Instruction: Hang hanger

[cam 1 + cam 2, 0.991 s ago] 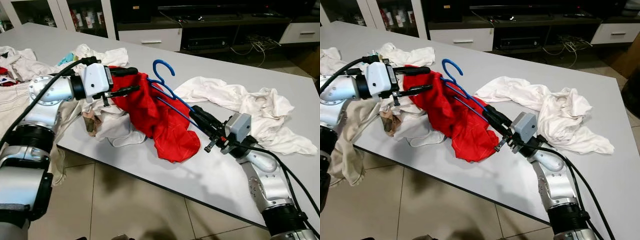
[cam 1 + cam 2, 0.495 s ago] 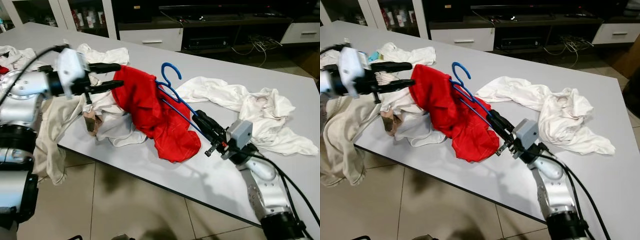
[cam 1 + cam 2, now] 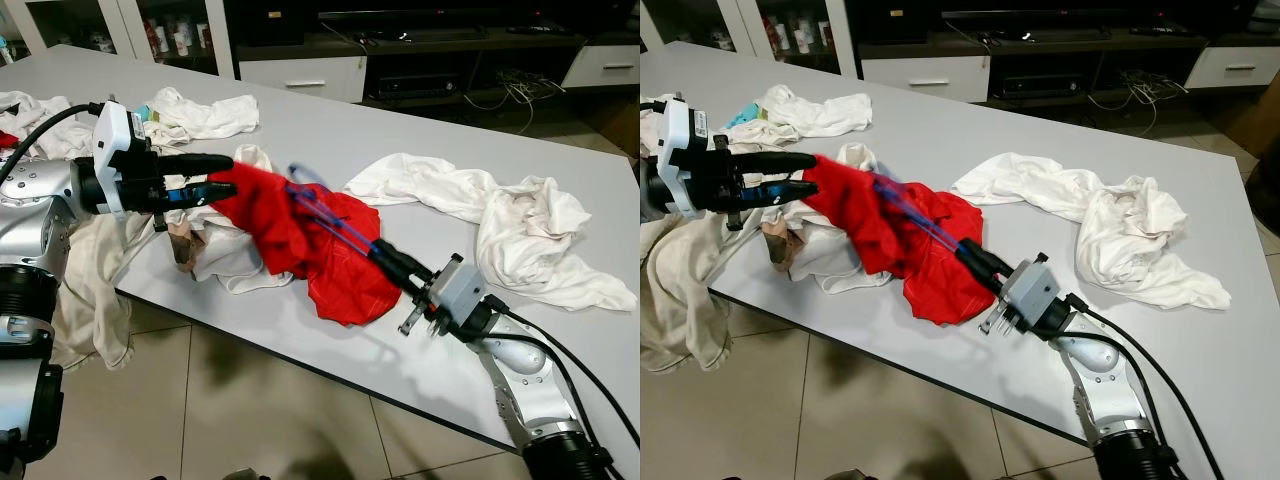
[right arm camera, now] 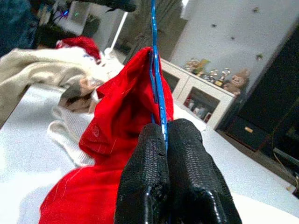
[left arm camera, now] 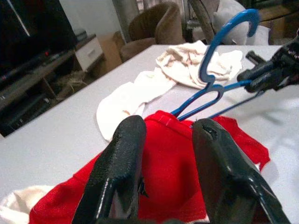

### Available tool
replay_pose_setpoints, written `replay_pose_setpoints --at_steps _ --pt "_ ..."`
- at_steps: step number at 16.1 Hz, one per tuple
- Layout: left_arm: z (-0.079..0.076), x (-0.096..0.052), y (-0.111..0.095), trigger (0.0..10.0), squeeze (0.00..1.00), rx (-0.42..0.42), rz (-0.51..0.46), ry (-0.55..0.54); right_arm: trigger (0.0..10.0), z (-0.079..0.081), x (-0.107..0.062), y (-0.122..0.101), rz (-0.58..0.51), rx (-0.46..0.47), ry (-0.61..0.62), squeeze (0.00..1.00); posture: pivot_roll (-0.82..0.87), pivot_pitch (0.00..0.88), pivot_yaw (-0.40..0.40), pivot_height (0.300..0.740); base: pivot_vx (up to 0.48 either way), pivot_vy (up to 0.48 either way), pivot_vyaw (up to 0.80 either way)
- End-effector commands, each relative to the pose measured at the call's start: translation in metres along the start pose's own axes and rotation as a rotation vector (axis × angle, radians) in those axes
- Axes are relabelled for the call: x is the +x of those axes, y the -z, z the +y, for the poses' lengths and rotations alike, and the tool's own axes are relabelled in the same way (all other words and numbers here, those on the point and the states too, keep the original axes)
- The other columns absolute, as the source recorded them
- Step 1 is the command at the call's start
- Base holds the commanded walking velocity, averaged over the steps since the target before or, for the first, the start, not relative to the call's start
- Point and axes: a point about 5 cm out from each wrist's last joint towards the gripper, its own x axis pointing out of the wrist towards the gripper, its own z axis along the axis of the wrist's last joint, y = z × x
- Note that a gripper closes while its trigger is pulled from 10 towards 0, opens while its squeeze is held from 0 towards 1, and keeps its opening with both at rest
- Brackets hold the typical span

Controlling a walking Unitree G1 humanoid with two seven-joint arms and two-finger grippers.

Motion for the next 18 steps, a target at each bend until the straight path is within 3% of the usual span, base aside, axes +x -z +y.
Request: replay_pose_setpoints --at_steps 1,3,4,6,9,13,18 --pt "-0.001 -0.005 0.005 10.0 0.00 -0.005 0.052 0.008 10.0 -0.002 0.001 -0.009 -0.030 -0.056 -0.025 0.07 -0.05 0.000 0.027 0.740 0.000 0.000 0.00" --pt "0.002 -0.010 0.009 10.0 0.00 0.004 0.111 -0.005 10.0 -0.001 -0.001 -0.011 -0.023 -0.106 -0.076 0.07 -0.05 0.000 0.025 0.740 0.000 0.000 0.00" --pt "0.001 -0.012 0.014 10.0 0.00 0.015 0.191 0.018 10.0 -0.003 -0.004 -0.011 -0.019 -0.113 -0.081 0.06 -0.05 0.000 0.024 0.740 0.000 0.000 0.00" --pt "0.001 -0.013 0.015 10.0 0.00 0.019 0.208 0.025 10.0 -0.003 -0.004 -0.011 -0.018 -0.115 -0.080 0.06 -0.05 0.000 0.024 0.740 0.000 0.000 0.00" --pt "0.003 -0.012 0.020 10.0 0.00 0.113 0.301 0.012 10.0 -0.005 -0.004 -0.014 -0.022 -0.121 -0.090 0.07 -0.05 0.000 0.024 0.740 0.000 0.000 0.00" --pt "0.007 -0.010 0.017 10.0 0.00 0.188 0.342 0.007 10.0 -0.001 -0.002 -0.016 -0.034 -0.134 -0.118 0.07 -0.05 0.000 0.024 0.740 0.000 0.000 0.00" --pt "0.010 -0.001 0.010 10.0 0.00 0.245 0.270 -0.024 10.0 0.007 -0.003 -0.014 -0.023 -0.147 -0.152 0.07 -0.05 0.000 0.029 0.740 0.000 0.000 0.00"
